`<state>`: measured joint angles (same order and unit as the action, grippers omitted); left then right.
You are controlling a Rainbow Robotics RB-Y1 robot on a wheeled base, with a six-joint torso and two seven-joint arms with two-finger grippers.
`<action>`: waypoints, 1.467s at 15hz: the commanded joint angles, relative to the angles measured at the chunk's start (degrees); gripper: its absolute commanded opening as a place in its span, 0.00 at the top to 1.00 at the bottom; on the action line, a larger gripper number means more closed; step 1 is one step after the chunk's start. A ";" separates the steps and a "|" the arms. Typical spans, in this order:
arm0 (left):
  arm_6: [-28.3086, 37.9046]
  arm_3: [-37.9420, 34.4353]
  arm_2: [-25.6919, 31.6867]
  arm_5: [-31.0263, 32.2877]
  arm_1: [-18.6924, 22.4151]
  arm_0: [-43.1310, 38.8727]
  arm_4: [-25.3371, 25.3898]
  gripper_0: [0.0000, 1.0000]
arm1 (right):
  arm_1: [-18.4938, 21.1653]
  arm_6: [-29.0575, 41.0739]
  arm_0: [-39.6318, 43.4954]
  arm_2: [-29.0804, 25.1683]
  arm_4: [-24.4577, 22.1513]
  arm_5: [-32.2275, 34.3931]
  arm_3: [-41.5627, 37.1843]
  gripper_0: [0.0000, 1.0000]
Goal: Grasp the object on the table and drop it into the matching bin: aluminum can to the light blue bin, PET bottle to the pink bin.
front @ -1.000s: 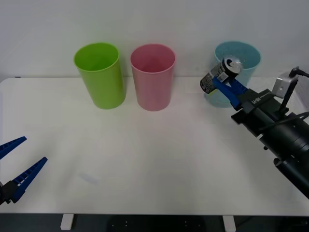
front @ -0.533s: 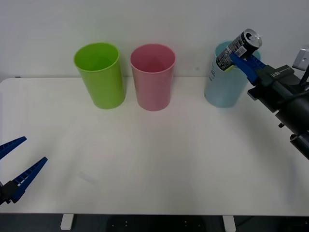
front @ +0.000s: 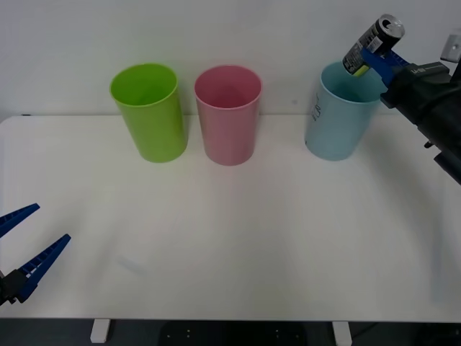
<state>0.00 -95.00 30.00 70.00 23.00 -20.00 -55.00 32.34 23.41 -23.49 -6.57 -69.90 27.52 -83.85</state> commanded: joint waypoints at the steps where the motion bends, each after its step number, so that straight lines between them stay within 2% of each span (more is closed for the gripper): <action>1: 0.00 0.00 0.00 0.00 0.00 0.00 0.00 0.00 | 0.00 -0.65 -5.51 -0.11 -2.08 -0.01 7.92 1.00; 4: 0.00 0.00 0.00 0.00 0.00 0.00 0.00 0.00 | 0.00 -1.97 -7.89 -0.90 -4.63 -0.01 13.10 1.00; 8: 0.00 0.00 0.00 0.00 0.00 0.00 0.00 0.00 | 0.00 -2.15 -7.89 -0.90 -5.16 -0.01 13.45 0.98; 10: 0.00 0.00 0.00 0.00 0.00 0.00 0.00 0.00 | 0.00 -2.15 -7.89 -0.90 -5.16 -0.01 13.37 0.93; 11: 0.00 0.00 0.00 0.00 0.00 0.00 0.00 0.00 | 0.00 -2.50 -7.89 -0.90 -5.16 -0.01 13.37 0.79; 12: 0.00 0.00 0.00 0.00 0.00 0.00 0.00 0.00 | 0.00 -2.76 -7.89 -0.99 -5.16 -0.01 13.45 0.33; 13: 0.00 0.00 0.00 0.00 0.00 0.00 0.00 0.00 | 0.00 -3.11 -7.89 -0.99 -5.16 -0.01 13.45 0.00; 22: 0.00 0.00 0.00 0.00 0.00 0.00 0.00 0.00 | 0.00 -5.31 -7.36 -1.60 -3.84 2.19 13.01 0.00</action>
<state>0.00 -95.00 30.00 70.00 23.00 -20.00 -55.00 32.35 18.25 -31.04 -8.16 -74.03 29.60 -70.59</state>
